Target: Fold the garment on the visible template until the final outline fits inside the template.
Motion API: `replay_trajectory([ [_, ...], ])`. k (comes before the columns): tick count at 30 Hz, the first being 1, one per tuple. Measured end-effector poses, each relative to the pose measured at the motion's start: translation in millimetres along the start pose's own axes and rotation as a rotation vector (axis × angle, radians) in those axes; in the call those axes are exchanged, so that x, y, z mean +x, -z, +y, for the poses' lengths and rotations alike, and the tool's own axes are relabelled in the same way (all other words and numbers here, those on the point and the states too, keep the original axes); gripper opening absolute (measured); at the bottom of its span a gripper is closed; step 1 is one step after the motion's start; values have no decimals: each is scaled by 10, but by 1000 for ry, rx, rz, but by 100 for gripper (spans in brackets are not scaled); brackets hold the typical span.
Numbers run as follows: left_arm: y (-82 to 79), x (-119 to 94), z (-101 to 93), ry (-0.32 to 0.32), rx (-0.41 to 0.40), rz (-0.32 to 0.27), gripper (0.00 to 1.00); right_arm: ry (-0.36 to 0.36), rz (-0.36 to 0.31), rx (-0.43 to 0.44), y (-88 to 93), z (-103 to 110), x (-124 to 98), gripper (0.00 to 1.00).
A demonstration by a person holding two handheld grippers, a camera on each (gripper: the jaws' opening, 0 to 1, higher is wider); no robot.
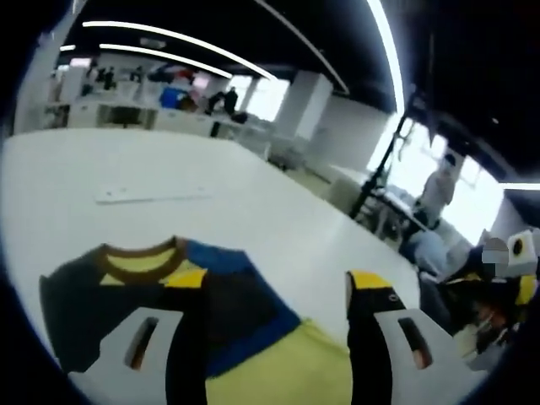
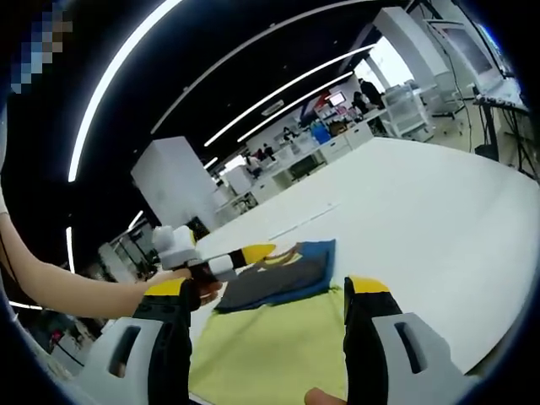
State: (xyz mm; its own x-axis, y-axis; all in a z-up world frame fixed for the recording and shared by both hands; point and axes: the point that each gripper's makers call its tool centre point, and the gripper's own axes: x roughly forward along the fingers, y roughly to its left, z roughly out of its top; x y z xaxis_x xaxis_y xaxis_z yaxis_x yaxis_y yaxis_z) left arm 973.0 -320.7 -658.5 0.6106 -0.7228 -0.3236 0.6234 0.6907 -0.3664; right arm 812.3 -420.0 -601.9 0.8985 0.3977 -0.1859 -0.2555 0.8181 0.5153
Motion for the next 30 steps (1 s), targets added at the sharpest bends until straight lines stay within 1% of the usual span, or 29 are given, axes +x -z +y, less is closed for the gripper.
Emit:
replay_trajectory([
  [3, -18, -83, -30, 5, 29, -31, 76, -9, 3, -5, 7, 21, 19, 74],
  [6, -16, -134, -55, 6, 55, -43, 86, -17, 5, -8, 9, 44, 36, 74],
  [10, -34, -180, -131, 37, 47, -71, 99, -26, 5, -10, 11, 63, 53, 74],
  [11, -51, -195, -150, 40, 56, -83, 99, -27, 4, -10, 11, 65, 55, 74],
  [14, -40, -257, -222, 61, 68, -75, 100, -28, 3, -11, 9, 61, 60, 74],
  [18, -35, -339, -257, 68, 82, -77, 100, -29, 0, -11, 2, 60, 61, 75],
  [21, -34, -449, -259, 70, 98, -85, 100, -31, 0, -12, 3, 65, 62, 75],
  [24, -29, -560, -239, 61, 96, -88, 100, -35, -2, -12, -1, 77, 63, 75],
  [26, -27, -658, -201, 49, 85, -98, 100, -38, -2, -11, 4, 92, 70, 75],
  [30, -3, -804, -164, 30, 90, -98, 100, -49, 1, -13, 17, 133, 92, 75],
])
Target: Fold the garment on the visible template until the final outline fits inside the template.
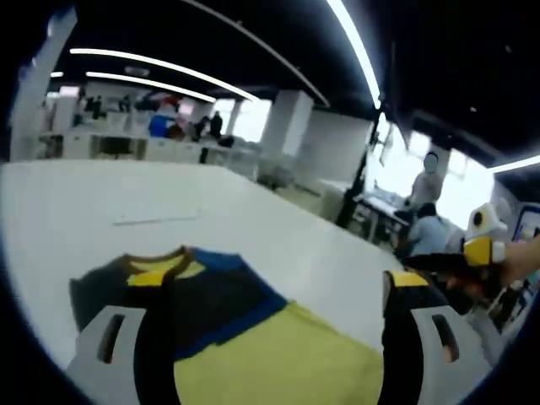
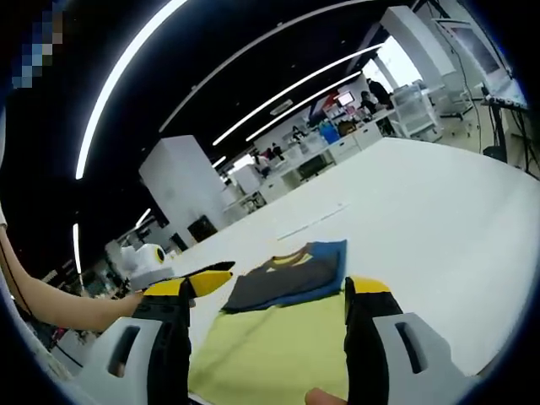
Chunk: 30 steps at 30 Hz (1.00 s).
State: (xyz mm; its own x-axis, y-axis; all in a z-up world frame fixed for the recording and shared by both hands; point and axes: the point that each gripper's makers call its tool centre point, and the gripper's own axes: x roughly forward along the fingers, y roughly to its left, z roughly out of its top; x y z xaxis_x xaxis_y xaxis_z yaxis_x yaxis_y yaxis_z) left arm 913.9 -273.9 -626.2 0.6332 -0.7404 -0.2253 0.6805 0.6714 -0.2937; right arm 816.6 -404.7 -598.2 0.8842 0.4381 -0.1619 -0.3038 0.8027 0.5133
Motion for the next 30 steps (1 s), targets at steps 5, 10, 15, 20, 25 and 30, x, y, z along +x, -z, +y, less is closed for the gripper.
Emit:
replay_trajectory([
  [5, -31, -183, 34, -29, 1, -10, 100, -15, 2, -4, -2, 45, 36, 75],
  [10, -1, -347, 47, -50, 2, -9, 100, -29, 2, -8, -22, 84, 57, 75],
  [15, 64, -548, 106, -85, -10, -8, 100, -36, 2, -12, -31, 105, 49, 75],
  [20, 66, -738, 177, -127, -23, -23, 100, -38, 4, -15, -25, 117, 40, 75],
  [25, 53, -870, 206, -148, -26, -30, 100, -47, 2, -19, -30, 157, 35, 75],
  [30, 84, -1007, 242, -174, -30, -30, 100, -55, 4, -15, -11, 194, 32, 75],
])
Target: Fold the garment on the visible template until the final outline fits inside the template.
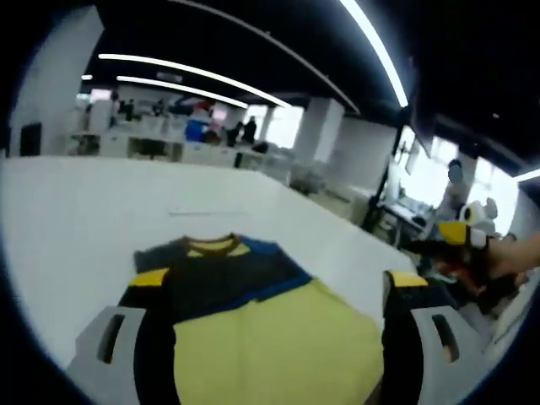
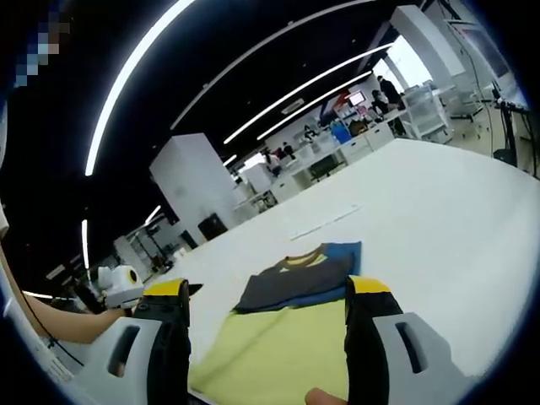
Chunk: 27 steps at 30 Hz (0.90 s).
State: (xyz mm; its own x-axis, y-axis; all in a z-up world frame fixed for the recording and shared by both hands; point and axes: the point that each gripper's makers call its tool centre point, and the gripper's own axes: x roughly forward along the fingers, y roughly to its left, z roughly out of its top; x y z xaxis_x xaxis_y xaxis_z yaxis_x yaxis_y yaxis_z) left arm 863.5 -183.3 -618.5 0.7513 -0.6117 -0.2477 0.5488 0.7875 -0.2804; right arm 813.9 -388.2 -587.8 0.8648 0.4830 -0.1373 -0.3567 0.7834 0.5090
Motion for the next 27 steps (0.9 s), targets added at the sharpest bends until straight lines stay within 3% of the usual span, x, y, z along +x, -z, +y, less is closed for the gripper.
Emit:
replay_trajectory([
  [7, 94, -260, 155, -51, -5, 22, 100, -6, -1, 4, 11, 31, -8, 75],
  [13, 72, -436, 257, -89, -14, 12, 100, -16, 2, 0, 20, 60, -4, 75],
  [27, 129, -585, 327, -139, -47, 18, 100, -37, 10, -2, 38, 123, -6, 75],
])
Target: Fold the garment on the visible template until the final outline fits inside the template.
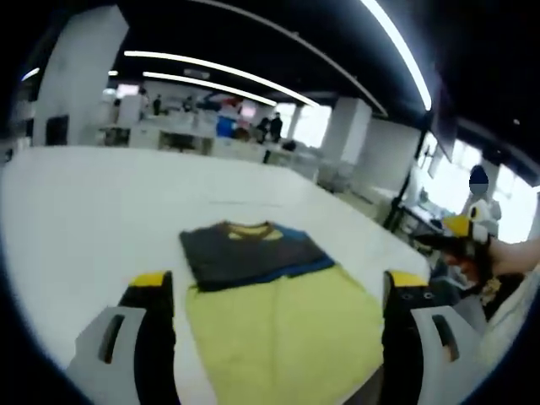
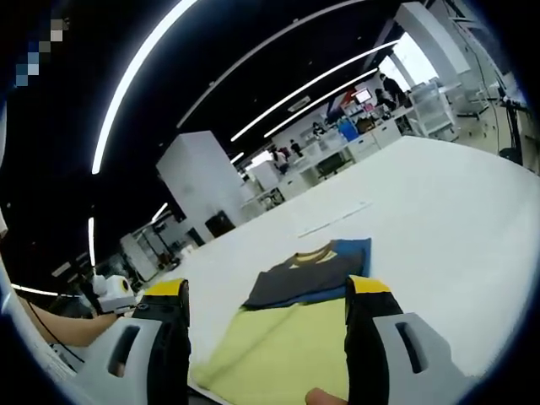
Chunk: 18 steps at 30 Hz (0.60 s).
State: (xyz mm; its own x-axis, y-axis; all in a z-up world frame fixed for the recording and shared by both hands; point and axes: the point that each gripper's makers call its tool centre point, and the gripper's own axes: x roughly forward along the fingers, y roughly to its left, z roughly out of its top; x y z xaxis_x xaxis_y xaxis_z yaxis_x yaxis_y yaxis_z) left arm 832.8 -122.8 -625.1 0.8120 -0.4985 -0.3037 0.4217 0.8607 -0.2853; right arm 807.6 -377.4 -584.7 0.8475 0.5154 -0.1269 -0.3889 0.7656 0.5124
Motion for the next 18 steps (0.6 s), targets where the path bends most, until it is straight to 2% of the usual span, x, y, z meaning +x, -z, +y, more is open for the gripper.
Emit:
replay_trajectory([
  [4, -10, -29, 35, -9, -29, -6, 100, -2, 1, -2, 3, -3, 10, 75],
  [9, -2, -46, 29, -11, -22, -4, 100, -8, -3, -3, -10, 21, 20, 75],
  [11, 57, -55, 40, -17, -16, 19, 100, -8, -1, -2, 6, 19, 18, 75],
  [18, 208, -104, 52, -23, -42, 47, 100, -2, 13, 1, 61, -4, -4, 75],
])
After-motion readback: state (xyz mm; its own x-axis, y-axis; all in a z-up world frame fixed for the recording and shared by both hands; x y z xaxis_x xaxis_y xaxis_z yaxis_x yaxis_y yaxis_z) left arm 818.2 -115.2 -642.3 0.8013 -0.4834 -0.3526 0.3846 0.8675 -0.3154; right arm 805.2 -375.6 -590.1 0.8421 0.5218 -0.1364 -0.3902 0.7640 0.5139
